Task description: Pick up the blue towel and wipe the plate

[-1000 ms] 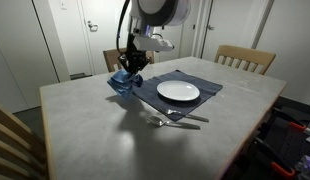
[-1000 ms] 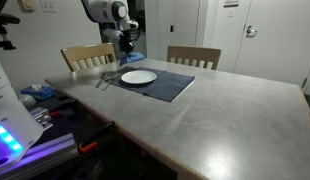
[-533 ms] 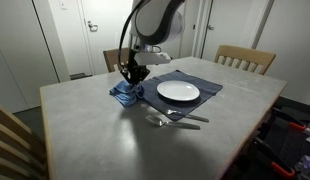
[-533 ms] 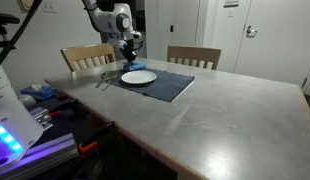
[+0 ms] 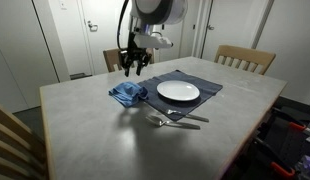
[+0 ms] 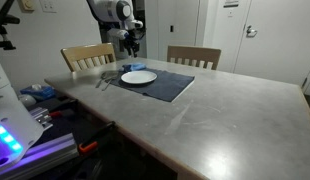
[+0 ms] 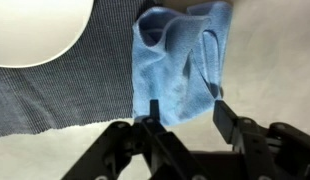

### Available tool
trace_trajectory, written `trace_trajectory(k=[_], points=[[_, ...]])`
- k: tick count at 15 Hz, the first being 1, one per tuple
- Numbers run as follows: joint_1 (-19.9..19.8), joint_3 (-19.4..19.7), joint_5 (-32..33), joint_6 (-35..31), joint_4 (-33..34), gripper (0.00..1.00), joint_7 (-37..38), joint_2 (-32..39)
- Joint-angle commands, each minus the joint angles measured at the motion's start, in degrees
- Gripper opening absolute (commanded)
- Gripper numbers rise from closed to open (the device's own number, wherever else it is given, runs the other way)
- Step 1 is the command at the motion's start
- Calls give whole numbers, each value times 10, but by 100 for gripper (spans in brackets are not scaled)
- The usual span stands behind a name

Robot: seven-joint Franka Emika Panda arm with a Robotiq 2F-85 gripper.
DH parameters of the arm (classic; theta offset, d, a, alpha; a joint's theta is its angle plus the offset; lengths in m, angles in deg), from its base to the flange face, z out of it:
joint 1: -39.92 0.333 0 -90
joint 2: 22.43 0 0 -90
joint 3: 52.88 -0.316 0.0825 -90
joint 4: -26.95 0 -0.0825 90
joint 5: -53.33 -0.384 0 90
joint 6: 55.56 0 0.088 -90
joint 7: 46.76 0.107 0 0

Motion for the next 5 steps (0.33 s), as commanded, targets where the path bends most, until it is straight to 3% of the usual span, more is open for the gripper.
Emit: trace_trajectory(k=[1, 3, 5], points=[[-14, -14, -30, 55, -44, 88, -21, -91], [-19, -17, -41, 78, -46, 99, -22, -119], [-25, -23, -58, 96, -49, 100, -26, -139]])
